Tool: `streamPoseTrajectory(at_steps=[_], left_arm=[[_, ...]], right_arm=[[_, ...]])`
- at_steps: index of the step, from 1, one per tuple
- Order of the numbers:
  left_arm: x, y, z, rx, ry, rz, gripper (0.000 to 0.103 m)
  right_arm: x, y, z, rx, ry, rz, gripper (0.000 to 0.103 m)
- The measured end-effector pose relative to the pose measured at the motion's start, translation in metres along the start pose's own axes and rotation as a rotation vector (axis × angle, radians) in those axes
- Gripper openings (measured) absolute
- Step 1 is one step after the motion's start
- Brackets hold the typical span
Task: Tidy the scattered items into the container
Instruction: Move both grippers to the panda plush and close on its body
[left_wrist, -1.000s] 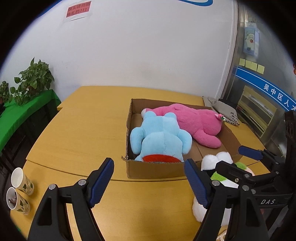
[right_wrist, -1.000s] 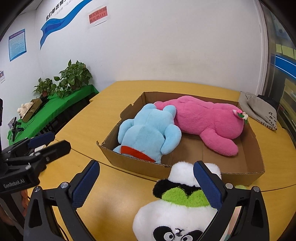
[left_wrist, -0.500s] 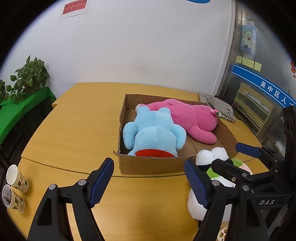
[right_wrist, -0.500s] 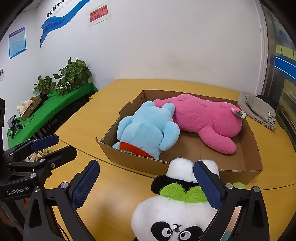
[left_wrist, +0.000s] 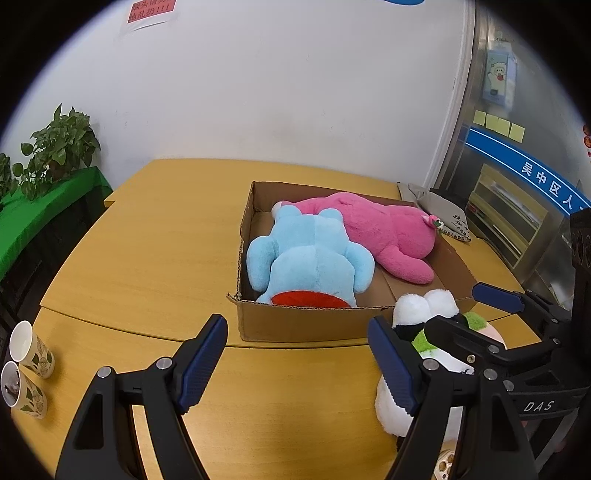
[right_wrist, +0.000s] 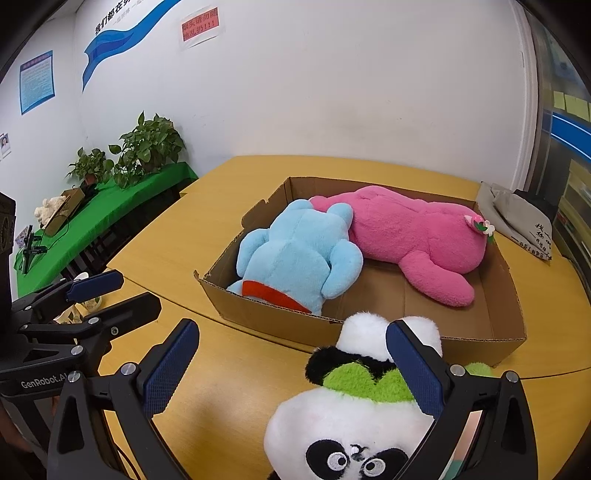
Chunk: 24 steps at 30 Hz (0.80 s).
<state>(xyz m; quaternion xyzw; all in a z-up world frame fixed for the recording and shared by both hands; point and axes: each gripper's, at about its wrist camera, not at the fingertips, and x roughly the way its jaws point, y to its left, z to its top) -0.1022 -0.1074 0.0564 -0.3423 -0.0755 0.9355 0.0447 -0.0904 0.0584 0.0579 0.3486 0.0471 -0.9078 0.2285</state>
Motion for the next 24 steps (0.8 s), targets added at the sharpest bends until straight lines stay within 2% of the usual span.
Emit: streamPoseTrajectory(at_steps=[9, 13, 16, 19, 24], left_arm=[[0.006, -0.006, -0.003, 0.003, 0.018, -0.015, 0.078], [0.016, -0.008, -0.008, -0.026, 0.063, -0.082, 0.078], [0.025, -0.012, -0.014, -0.039, 0.094, -0.127, 0.078], [0.037, -0.017, -0.021, -0.050, 0.129, -0.157, 0.078], [0.069, -0.025, -0.040, -0.070, 0.214, -0.239, 0.078]], right_arm=[[-0.007, -0.005, -0.002, 0.009, -0.013, 0.009, 0.103], [-0.015, -0.020, -0.004, 0.024, -0.033, 0.026, 0.103], [-0.027, -0.046, -0.007, 0.053, -0.076, 0.037, 0.103], [-0.034, -0.084, -0.014, 0.119, -0.085, 0.091, 0.103], [-0.027, -0.095, -0.045, 0.046, 0.000, 0.192, 0.095]])
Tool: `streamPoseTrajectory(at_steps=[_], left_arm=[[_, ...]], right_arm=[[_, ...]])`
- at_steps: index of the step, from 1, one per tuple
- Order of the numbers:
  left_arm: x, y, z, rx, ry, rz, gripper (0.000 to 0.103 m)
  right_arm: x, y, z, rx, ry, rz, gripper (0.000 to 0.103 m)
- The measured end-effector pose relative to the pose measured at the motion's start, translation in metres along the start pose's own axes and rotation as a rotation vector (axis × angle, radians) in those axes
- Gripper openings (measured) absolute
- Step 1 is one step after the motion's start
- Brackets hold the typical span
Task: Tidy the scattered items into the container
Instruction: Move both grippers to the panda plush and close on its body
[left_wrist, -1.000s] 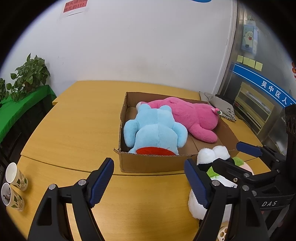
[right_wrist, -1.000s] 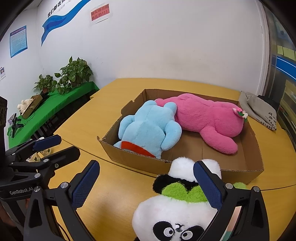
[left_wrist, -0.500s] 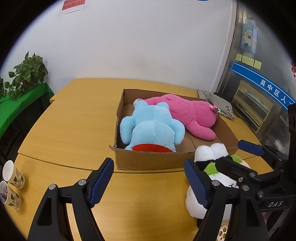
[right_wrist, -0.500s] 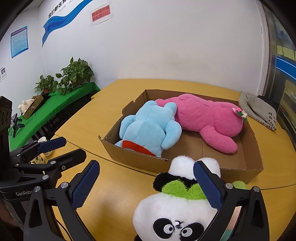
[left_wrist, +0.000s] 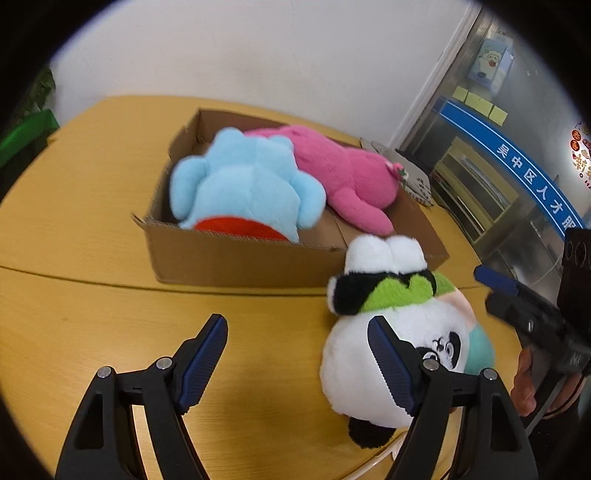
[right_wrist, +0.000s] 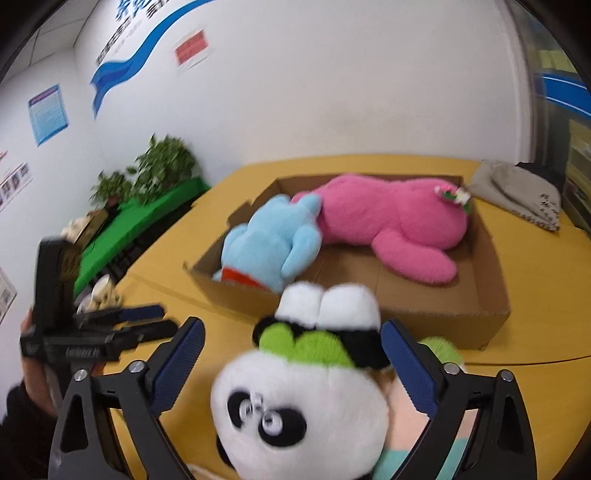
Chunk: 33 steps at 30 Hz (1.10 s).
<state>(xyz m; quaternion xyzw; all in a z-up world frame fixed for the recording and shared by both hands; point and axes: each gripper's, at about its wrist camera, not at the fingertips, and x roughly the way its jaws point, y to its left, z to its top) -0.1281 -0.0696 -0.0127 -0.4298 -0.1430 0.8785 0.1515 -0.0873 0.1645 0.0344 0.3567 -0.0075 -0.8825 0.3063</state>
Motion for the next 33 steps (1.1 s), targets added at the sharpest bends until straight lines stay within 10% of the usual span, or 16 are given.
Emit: streamPoseTrajectory(at_steps=[11, 16, 24, 33], left_arm=[[0.059, -0.009, -0.025, -0.004, 0.147, -0.240, 0.079], [0.036, 0.005, -0.030, -0.020, 0.130, -0.198, 0.054], [0.016, 0.014, -0.035, 0.004, 0.083, -0.220, 0.080], [0.048, 0.018, -0.031, -0.065, 0.125, -0.362, 0.074]], right_arm=[[0.027, 0.013, -0.057, -0.132, 0.150, -0.027, 0.093], [0.016, 0.020, -0.057, -0.095, 0.119, 0.151, 0.093], [0.003, 0.014, -0.048, -0.065, 0.055, 0.167, 0.093], [0.040, -0.004, -0.060, 0.035, 0.152, 0.086, 0.092]])
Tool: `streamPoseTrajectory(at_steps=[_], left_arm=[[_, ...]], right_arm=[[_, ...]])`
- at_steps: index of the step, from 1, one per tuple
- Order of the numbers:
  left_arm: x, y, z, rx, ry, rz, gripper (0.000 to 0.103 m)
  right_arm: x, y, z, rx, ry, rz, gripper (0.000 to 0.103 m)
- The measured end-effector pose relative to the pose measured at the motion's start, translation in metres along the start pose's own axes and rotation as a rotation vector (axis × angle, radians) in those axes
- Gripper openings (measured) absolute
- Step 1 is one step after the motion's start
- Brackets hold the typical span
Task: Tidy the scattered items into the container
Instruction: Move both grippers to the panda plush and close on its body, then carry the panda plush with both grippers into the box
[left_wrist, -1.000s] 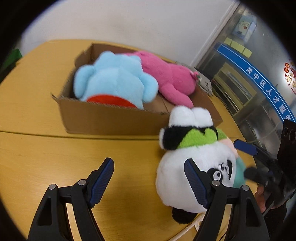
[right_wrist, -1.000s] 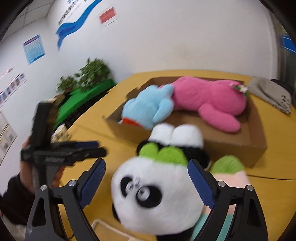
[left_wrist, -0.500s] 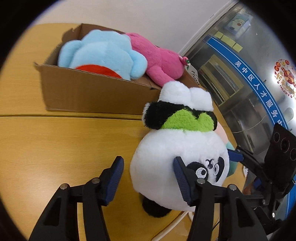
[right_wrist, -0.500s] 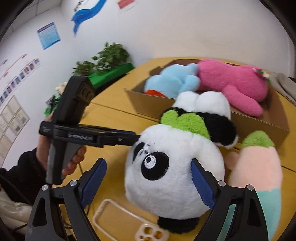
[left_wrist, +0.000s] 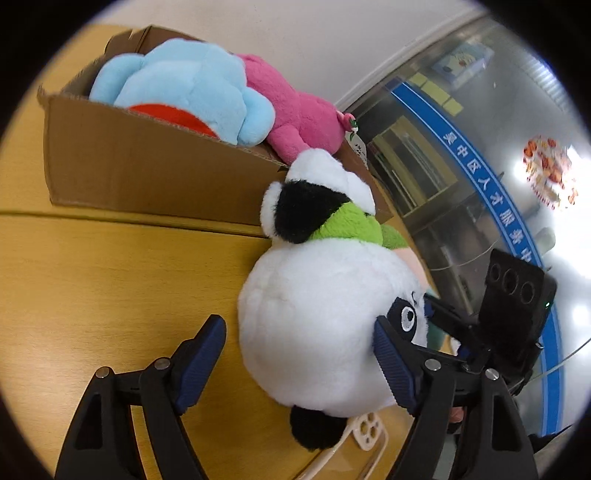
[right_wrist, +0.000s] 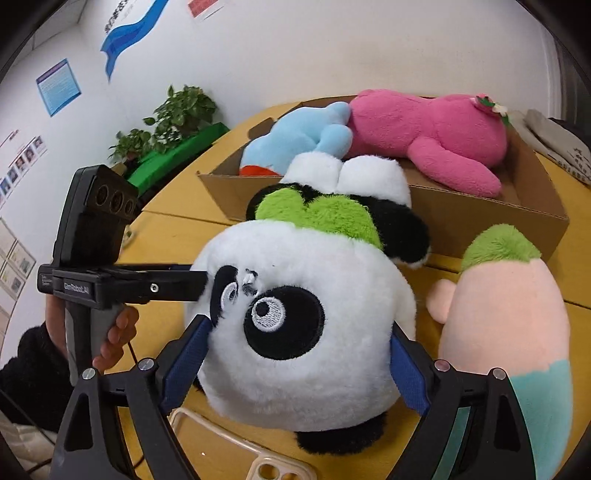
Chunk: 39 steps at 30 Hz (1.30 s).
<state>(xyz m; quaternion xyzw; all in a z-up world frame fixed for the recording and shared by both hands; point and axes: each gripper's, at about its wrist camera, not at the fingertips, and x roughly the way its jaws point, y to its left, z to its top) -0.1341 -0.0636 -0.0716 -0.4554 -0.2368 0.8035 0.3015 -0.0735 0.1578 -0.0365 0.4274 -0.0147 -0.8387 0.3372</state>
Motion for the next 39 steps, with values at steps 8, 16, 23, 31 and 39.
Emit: streamPoseTrajectory(at_steps=[8, 16, 23, 31, 39], left_arm=[[-0.026, 0.011, -0.001, -0.004, -0.023, 0.024, 0.054], [0.000, 0.021, 0.002, -0.049, 0.004, -0.035, 0.081], [-0.005, 0.024, -0.002, -0.067, 0.020, -0.107, 0.043], [-0.040, -0.007, 0.006, -0.008, -0.039, -0.052, 0.040], [-0.074, -0.068, 0.096, 0.202, -0.182, 0.001, 0.040]], right_arm=[[-0.013, -0.002, 0.006, -0.007, -0.041, 0.085, 0.092], [0.003, -0.020, 0.014, 0.013, 0.037, 0.046, 0.090], [0.008, -0.014, 0.010, 0.028, 0.037, 0.121, 0.070], [-0.009, 0.010, 0.017, 0.008, -0.067, 0.151, 0.061], [-0.063, 0.013, 0.104, -0.148, -0.267, 0.160, 0.061]])
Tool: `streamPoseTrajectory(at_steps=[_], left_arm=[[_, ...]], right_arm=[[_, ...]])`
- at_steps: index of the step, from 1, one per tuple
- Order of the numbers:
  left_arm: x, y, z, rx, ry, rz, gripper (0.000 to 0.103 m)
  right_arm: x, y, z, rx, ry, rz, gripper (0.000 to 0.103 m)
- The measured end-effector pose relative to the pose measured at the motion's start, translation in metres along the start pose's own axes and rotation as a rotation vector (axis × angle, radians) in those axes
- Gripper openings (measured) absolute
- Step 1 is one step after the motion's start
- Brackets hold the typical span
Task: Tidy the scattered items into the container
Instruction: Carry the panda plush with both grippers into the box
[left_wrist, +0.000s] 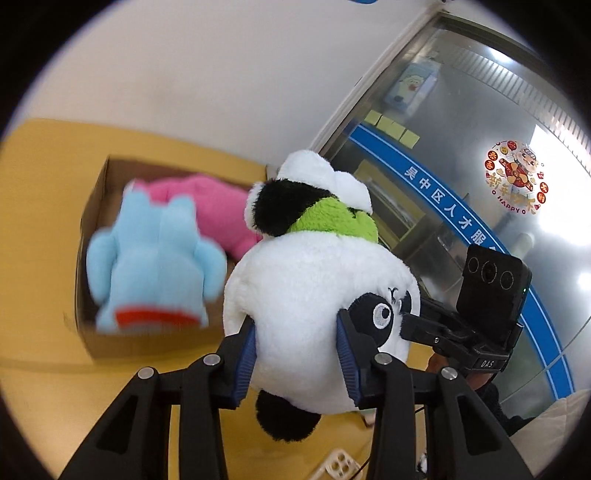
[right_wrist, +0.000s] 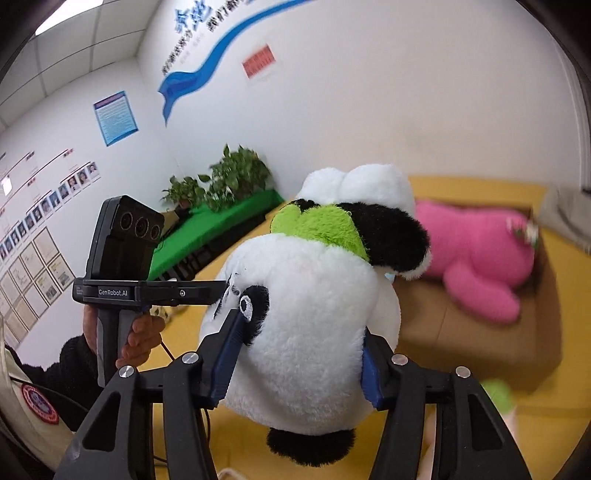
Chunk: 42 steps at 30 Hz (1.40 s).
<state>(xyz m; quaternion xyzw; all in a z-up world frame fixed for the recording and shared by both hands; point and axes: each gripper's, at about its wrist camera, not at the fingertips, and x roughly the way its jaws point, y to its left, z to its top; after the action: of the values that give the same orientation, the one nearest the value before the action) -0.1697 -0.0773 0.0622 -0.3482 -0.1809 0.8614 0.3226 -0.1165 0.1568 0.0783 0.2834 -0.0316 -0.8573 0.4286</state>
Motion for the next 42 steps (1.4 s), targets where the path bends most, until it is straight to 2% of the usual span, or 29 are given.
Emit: streamPoseTrajectory(at_steps=[3, 7, 11, 16, 22, 27, 28, 35, 37, 39, 42], left_arm=[[0.023, 0.010, 0.034, 0.016, 0.005, 0.012, 0.040], [0.071, 0.036, 0.061, 0.003, 0.059, 0.029, 0.040], [0.118, 0.056, 0.060, -0.035, 0.137, 0.074, 0.040], [0.144, 0.068, 0.042, -0.068, 0.191, 0.096, 0.040], [0.148, 0.055, 0.032, -0.046, 0.209, 0.134, 0.039], [0.173, 0.056, 0.020, -0.016, 0.289, 0.221, 0.038], [0.175, 0.055, 0.017, 0.001, 0.284, 0.235, 0.038], [0.171, 0.056, 0.014, 0.027, 0.283, 0.240, 0.038], [0.169, 0.055, 0.012, 0.048, 0.279, 0.244, 0.039], [0.163, 0.055, 0.014, 0.055, 0.277, 0.229, 0.042], [0.147, 0.057, 0.017, 0.068, 0.263, 0.246, 0.044]], right_arm=[[0.012, -0.027, 0.032, -0.018, -0.015, -0.004, 0.061], [0.040, -0.077, 0.049, 0.011, 0.022, 0.008, 0.061], [0.073, -0.124, 0.040, 0.084, 0.119, 0.032, 0.061], [0.098, -0.156, 0.025, 0.151, 0.249, 0.069, 0.061], [0.109, -0.173, 0.020, 0.227, 0.352, 0.104, 0.061], [0.140, -0.187, 0.011, 0.256, 0.492, 0.050, 0.061], [0.144, -0.187, 0.009, 0.255, 0.507, 0.043, 0.061], [0.152, -0.185, 0.015, 0.226, 0.526, 0.028, 0.062], [0.153, -0.185, 0.014, 0.224, 0.533, 0.019, 0.067], [0.148, -0.183, 0.013, 0.226, 0.523, 0.008, 0.079], [0.134, -0.174, 0.018, 0.225, 0.467, -0.038, 0.084]])
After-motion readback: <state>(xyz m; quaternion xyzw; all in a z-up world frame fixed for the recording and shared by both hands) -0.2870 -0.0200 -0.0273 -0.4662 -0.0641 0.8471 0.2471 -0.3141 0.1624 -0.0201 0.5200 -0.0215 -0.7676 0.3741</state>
